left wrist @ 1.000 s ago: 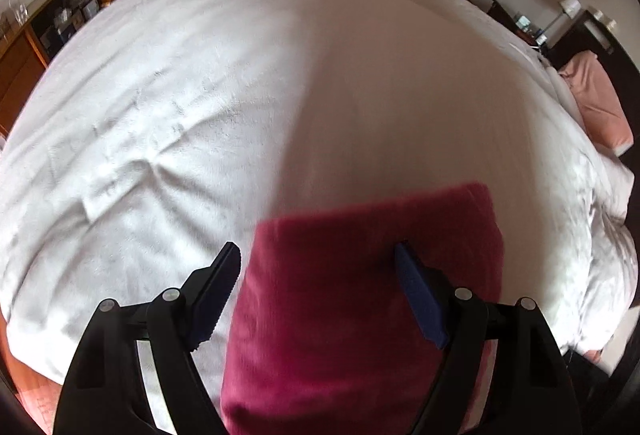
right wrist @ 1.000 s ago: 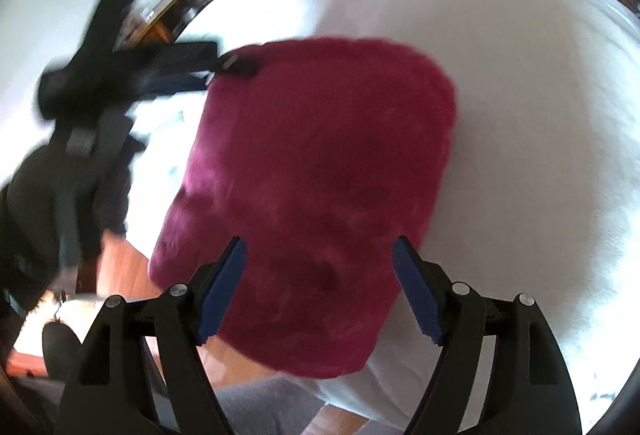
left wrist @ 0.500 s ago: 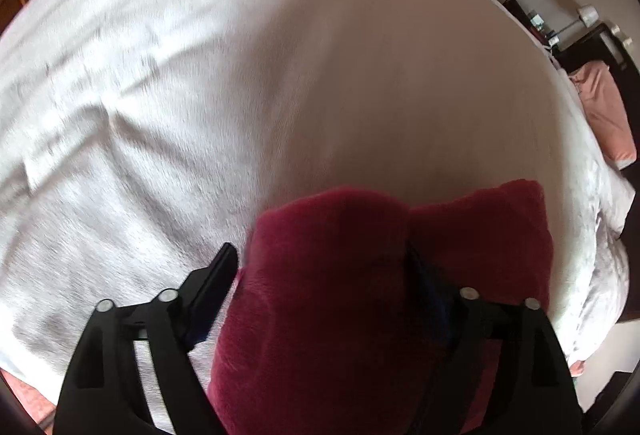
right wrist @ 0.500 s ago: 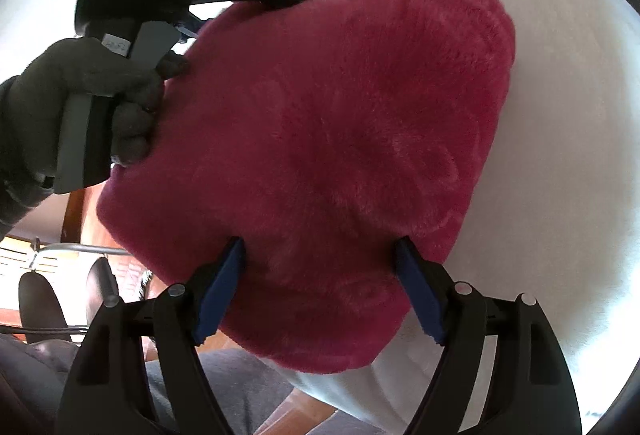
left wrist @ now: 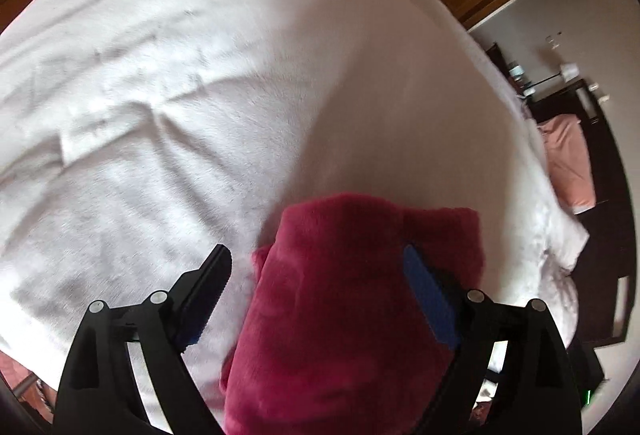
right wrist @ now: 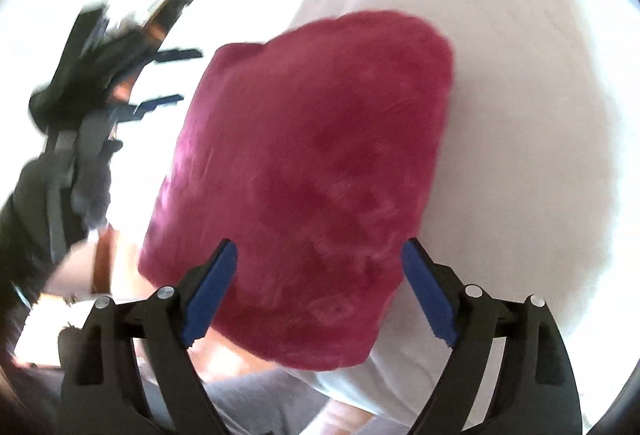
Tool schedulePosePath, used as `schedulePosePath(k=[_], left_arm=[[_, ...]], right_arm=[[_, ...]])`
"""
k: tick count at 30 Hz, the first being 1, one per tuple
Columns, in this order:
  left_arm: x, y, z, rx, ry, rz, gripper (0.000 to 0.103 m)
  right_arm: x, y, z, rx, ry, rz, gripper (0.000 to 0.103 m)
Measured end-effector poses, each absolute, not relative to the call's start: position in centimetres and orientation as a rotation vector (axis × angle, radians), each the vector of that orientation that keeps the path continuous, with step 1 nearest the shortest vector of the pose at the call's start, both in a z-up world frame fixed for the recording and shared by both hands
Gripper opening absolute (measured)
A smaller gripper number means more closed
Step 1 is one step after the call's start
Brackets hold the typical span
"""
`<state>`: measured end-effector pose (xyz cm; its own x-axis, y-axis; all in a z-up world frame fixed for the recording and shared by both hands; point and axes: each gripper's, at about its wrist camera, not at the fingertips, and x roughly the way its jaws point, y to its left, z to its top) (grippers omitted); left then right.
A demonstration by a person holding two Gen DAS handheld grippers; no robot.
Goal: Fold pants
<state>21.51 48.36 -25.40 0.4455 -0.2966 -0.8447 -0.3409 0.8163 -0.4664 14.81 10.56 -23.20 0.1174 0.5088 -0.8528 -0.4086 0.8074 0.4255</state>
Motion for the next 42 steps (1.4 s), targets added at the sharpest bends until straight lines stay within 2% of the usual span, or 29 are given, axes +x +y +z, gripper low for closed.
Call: schedulePosePath(k=[2, 5, 11, 26, 31, 32, 39, 41, 42], left_arm=[[20.1, 48.5, -25.1, -0.655, 1.131, 0.008, 0.088], [18.0, 48.6, -26.2, -0.673, 1.173, -0.035, 0.093], [17.3, 47.2, -31.2, -0.741, 1.284, -0.079, 0.097], [17.4, 49.3, -38.4, -1.032, 1.302, -0.227, 0.098], [17.5, 48.6, -38.5, -1.051, 1.271, -0.232, 0.098], [17.3, 48.6, -38.4, -1.056, 1.262, -0.231, 0.097], [15.8, 49.1, -36.4, -1.116, 1.196, -0.221, 0.074], [15.7, 49.1, -35.3, -1.116, 1.182, -0.221, 0.065], [15.7, 49.1, -34.9, -1.111, 1.177, -0.217, 0.064]], right_arm=[[15.9, 9.5, -23.4, 0.168, 1.297, 0.644, 0.087], [17.4, 8.9, -24.1, 0.219, 1.308, 0.609, 0.097], [18.9, 9.7, -25.9, 0.259, 1.364, 0.619, 0.098], [21.4, 10.1, -33.2, 0.407, 1.488, 0.658, 0.1], [22.0, 9.3, -34.9, 0.521, 1.527, 0.659, 0.1], [22.1, 9.2, -35.1, 0.539, 1.53, 0.659, 0.099], [22.4, 9.3, -34.0, 0.577, 1.523, 0.7, 0.067], [22.4, 8.8, -33.0, 0.567, 1.512, 0.725, 0.063], [22.4, 8.5, -32.6, 0.562, 1.505, 0.737, 0.062]])
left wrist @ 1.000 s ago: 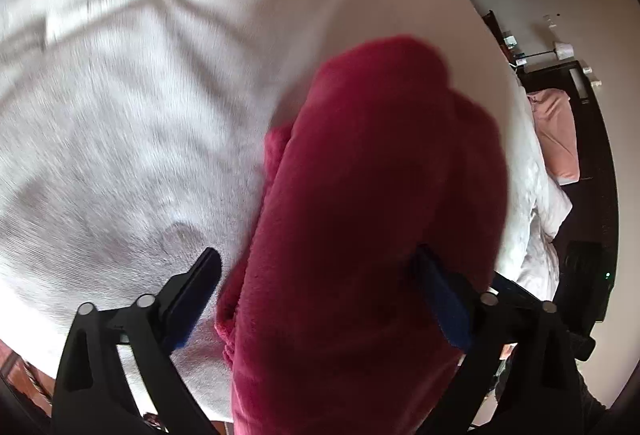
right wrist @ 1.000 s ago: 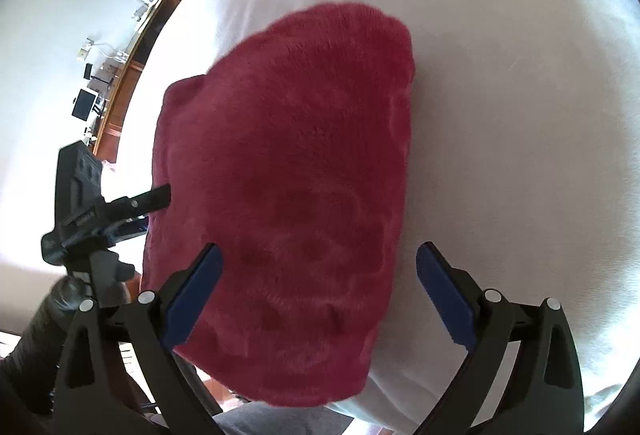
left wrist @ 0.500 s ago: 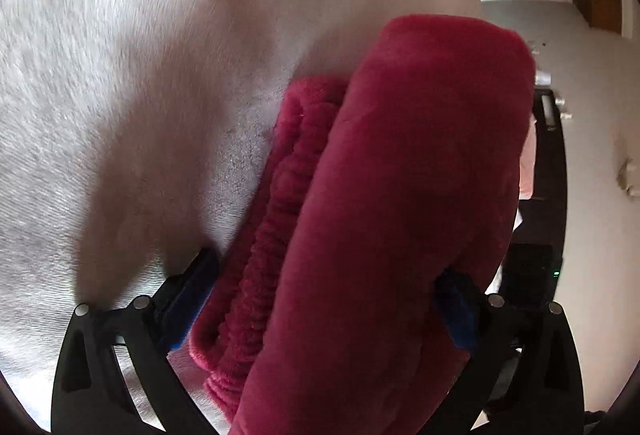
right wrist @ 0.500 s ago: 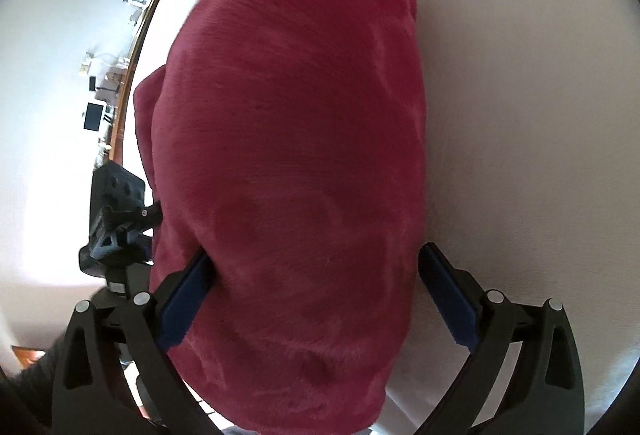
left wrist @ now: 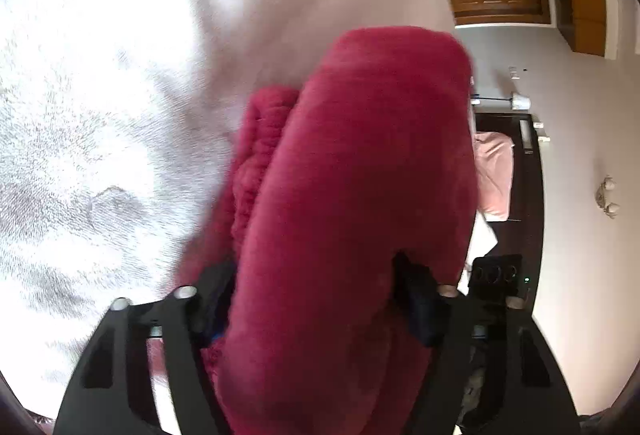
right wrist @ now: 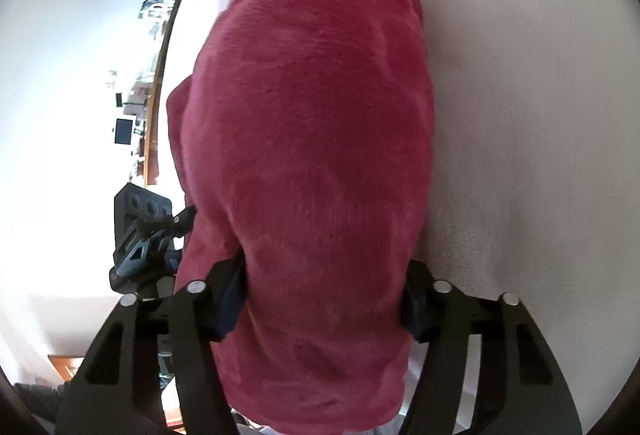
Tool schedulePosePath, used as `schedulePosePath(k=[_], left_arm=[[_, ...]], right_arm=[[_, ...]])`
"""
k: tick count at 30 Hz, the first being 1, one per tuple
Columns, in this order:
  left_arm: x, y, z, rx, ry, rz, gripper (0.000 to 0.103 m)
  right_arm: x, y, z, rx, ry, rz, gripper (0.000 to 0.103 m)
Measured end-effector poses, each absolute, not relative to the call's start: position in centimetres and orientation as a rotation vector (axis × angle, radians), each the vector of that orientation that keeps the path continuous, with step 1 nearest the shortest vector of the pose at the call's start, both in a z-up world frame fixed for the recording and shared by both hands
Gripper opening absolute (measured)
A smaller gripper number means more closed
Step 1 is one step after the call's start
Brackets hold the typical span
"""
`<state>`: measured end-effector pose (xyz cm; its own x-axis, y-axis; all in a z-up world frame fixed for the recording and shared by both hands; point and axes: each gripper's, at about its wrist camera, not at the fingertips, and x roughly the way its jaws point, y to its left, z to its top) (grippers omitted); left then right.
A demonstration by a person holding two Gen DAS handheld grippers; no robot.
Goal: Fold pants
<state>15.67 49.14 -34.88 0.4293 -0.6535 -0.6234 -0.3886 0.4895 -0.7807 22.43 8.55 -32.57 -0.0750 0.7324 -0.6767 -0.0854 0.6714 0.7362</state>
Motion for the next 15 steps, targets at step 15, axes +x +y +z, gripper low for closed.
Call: schedulePosePath(k=[15], left_arm=[[24.3, 39.8, -25.1, -1.045, 1.017, -0.277, 0.062]], right_arm=[[30.6, -5.3, -21.6, 0.537, 1.283, 0.804, 0.06]])
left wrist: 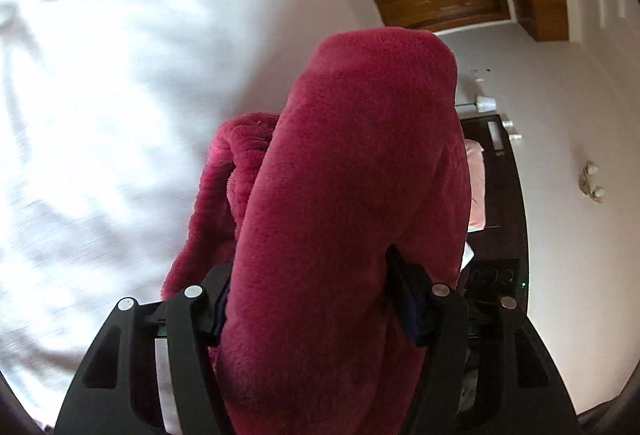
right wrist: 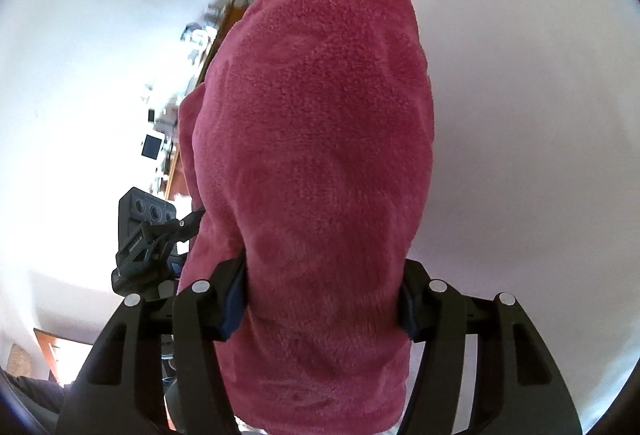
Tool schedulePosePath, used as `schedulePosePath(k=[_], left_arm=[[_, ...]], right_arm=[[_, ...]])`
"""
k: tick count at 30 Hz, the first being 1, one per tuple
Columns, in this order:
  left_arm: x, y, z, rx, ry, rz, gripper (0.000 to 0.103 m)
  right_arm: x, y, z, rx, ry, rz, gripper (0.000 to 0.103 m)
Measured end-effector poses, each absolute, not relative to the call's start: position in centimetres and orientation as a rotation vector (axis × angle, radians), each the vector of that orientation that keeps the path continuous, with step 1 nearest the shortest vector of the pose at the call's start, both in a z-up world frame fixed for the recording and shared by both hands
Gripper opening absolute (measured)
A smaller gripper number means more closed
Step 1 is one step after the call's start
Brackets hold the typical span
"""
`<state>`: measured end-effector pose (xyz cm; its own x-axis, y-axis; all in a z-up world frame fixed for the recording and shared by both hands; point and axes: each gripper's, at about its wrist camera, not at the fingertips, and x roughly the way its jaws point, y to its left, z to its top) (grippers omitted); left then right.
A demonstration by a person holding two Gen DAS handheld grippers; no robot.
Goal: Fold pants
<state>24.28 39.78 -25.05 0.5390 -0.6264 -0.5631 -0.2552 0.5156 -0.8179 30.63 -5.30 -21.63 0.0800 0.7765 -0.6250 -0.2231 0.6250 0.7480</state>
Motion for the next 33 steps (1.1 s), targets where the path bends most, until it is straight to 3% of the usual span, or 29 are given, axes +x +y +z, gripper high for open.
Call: schedulePosePath(k=[10, 17, 26, 33], left_arm=[[39.4, 24.5, -22.9, -0.936, 1.038, -0.429, 0.062], [47.1, 17.2, -23.5, -0.853, 1.084, -0.47, 0.061], [49.7, 13.2, -27.5, -0.754, 1.173, -0.418, 0.063], [50.8, 10.8, -28.1, -0.692, 1.203, -0.403, 0.076]], right_arm=[[40.5, -22.8, -18.2, 0.574, 1.138, 0.638, 0.061], [45.9, -31.6, -19.7, 0.624, 1.121, 0.553, 0.06], [50.5, -34.3, -24.7, 0.613, 1.199, 0.531, 0.062], [49.8, -32.1, -24.2, 0.548, 1.203, 0.488, 0.071]])
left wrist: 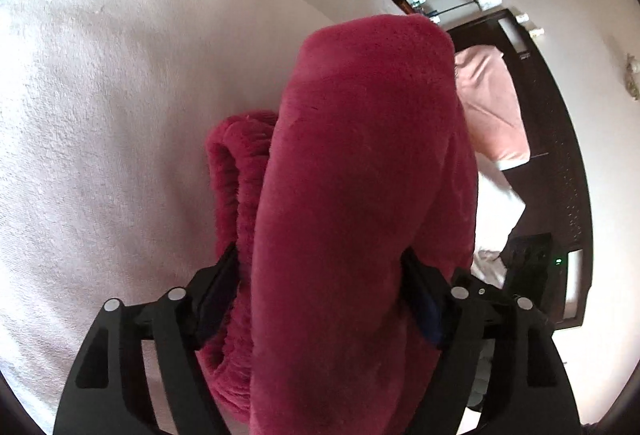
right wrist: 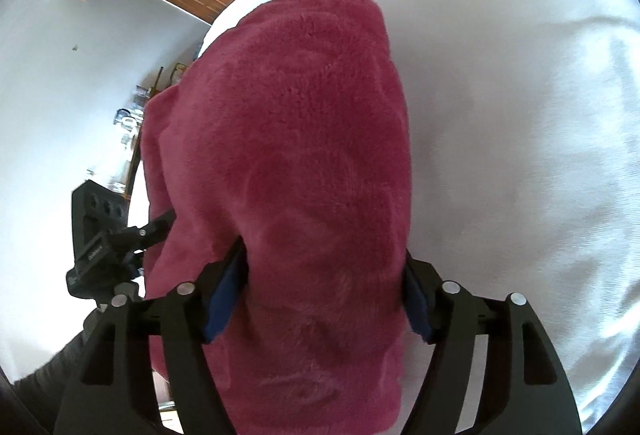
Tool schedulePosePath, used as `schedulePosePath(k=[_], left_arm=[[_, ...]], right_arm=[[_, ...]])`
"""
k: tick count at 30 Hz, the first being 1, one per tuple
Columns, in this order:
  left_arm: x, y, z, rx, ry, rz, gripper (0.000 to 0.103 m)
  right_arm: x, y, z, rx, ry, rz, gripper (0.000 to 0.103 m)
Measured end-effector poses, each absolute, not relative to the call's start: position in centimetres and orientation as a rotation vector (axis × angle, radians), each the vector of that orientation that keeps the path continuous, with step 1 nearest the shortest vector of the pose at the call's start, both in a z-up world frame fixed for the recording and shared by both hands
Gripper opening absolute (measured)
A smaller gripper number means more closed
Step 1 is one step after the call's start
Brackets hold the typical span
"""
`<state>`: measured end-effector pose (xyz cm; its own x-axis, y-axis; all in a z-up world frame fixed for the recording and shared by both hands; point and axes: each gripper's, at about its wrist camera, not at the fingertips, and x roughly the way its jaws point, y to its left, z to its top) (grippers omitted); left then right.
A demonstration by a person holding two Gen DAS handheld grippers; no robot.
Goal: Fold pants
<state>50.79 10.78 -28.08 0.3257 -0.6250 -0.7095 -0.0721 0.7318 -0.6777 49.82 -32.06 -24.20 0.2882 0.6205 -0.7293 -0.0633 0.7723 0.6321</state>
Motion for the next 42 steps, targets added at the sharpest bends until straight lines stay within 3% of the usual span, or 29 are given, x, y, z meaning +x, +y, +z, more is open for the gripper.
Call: schedulePosePath(k=[11, 17, 26, 31, 38, 40, 42], left_arm=[[50.3, 8.8, -21.2, -0.424, 1.185, -0.197, 0.075], [47.2, 5.5, -19.8, -0.276, 1.178, -0.17, 0.075], [46.2, 3.1, -24.4, -0.161, 1.273, -0.153, 0.077], [45.6, 3.2, -22.8, -0.126, 1.238, -0.135, 0.076], [42.9, 3.9, -16.3, -0.128, 1.09, -0.173, 0.08], [42.2, 3.6, -14.6, -0.124, 1.066, -0.191, 0.081], [41.2, 3.1, -12.9, -0.115, 1.024, -0.224, 0.086]], right_arm=[[42.2, -29.7, -14.9, 0.319, 0.963, 0.377, 0.073], [39.2, -25.5, -17.3, 0.206, 1.025, 0.411, 0.073], [40.1, -22.0, -22.4, 0.047, 1.108, 0.39, 0.073], [39.9, -21.2, -20.9, 0.07, 1.087, 0.379, 0.073], [36.6, -23.0, -15.2, 0.125, 0.985, 0.302, 0.074], [34.8, -23.5, -13.9, 0.138, 0.964, 0.277, 0.086], [33.2, -23.5, -12.0, 0.152, 0.932, 0.267, 0.091]])
